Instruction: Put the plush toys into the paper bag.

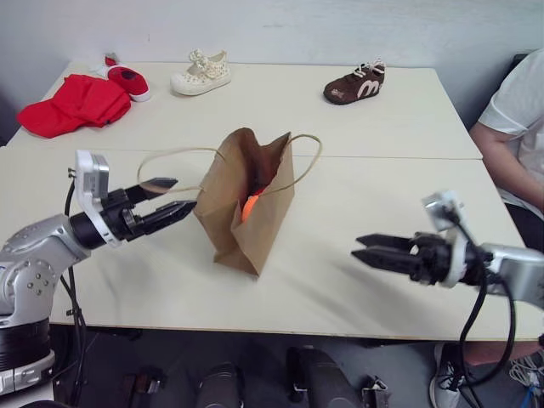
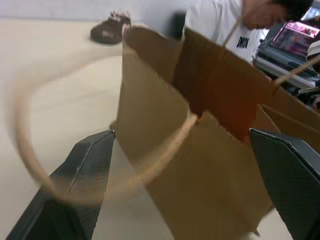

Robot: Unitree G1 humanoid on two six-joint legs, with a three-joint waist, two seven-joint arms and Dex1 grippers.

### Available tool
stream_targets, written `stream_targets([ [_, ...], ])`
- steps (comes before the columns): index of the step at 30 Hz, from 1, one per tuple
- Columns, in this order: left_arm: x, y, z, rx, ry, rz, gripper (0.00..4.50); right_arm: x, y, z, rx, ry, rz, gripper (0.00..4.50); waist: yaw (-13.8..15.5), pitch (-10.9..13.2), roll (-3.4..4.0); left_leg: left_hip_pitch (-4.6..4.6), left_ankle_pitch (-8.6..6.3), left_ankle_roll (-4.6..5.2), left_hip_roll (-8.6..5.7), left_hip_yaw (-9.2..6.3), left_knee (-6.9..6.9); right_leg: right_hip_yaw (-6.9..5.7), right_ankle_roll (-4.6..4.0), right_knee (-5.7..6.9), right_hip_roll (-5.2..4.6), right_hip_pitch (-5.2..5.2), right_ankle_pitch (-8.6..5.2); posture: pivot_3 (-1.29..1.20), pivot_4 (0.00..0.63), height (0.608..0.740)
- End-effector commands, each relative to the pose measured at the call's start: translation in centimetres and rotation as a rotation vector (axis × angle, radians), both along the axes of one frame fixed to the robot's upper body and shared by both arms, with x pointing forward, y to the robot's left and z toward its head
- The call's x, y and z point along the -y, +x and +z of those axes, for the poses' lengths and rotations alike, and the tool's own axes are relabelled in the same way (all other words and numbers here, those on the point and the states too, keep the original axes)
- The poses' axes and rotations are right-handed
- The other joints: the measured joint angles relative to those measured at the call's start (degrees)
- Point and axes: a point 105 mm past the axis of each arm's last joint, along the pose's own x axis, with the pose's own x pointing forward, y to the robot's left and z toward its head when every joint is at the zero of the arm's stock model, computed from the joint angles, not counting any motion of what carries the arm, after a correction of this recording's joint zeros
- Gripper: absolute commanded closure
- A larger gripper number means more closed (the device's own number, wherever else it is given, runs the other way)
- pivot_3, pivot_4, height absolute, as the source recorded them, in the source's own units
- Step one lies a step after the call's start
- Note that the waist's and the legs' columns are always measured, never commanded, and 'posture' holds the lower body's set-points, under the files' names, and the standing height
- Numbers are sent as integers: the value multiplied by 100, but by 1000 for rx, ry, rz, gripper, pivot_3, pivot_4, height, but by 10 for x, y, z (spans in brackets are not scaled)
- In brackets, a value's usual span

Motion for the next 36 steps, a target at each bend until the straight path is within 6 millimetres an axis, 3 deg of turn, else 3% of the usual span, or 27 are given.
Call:
stream_targets([
  [1, 7, 1, 21, 98, -31, -33, 33, -10, 4, 9, 117, 39, 28, 155, 3, 0, -1, 0, 2, 4, -2, 1, 1, 2, -1, 0, -1, 1, 5, 0, 150, 740],
  [5, 15, 9, 40, 58, -142, -76, 33, -11, 11, 6, 143, 36, 14, 155, 30, -2, -6, -1, 5, 7, -7, -2, 5, 1, 1, 1, -2, 5, 10, 0, 150, 740],
  [7, 15, 9, 40, 34, -115, -83, 33, -13, 13, 5, 164, 19, 18, 155, 15, -2, -6, -2, 5, 8, -7, -2, 3, 1, 1, -2, -2, 5, 10, 0, 150, 740],
  [11, -6, 2, 9, -31, 81, 9, 33, -27, 18, 1, 331, -87, 28, 155, -121, 0, -3, 8, 2, 5, 1, 11, -12, 5, -7, -3, 0, -4, 5, 0, 150, 740],
  [12, -11, -2, 4, -26, 94, 29, 6, -33, 17, 1, 398, -117, 56, 335, -136, 1, -2, 10, 2, 4, 1, 10, -14, 6, -11, -1, 0, -4, 3, 0, 150, 740],
  [15, -17, -19, -7, -6, 119, 58, 0, -54, 9, 3, 513, -124, 138, 1104, -150, 2, -2, 9, 2, 0, 3, 7, -14, 3, -16, 3, 1, -10, 0, 0, 150, 740],
  [20, 1, -43, -23, -11, 130, 24, 0, -79, 19, -4, 601, -110, 130, 2870, -75, -3, -14, 7, -1, 2, -1, 0, -6, 1, -15, 5, -9, -5, 1, 0, 150, 740],
  [24, 1, -39, -5, 50, 29, 74, 0, -84, 26, -8, 609, -95, 122, 4390, 14, -7, -20, 9, -4, 10, -5, -2, 7, -1, -12, 8, -13, 2, 2, 0, 150, 740],
  [28, 0, -35, 8, 24, -6, 58, 0, -83, 30, -12, 620, -108, 130, 4482, 3, -13, -30, 7, -6, 14, -7, -5, 12, -4, -12, 10, -13, 4, 3, 0, 150, 740],
  [33, 12, -50, -13, -19, 132, 2, 0, -95, 22, -13, 659, -120, 208, 4482, -93, -11, -27, 12, -6, 11, -3, 0, -1, -2, -16, 8, -7, 2, 1, 0, 150, 740],
  [36, 18, -56, -17, -8, 103, 11, 0, -103, 19, -13, 672, -114, 241, 4482, -114, -11, -27, 12, -7, 8, 0, -2, -4, -5, -21, 9, -7, 1, -3, 0, 150, 740],
])
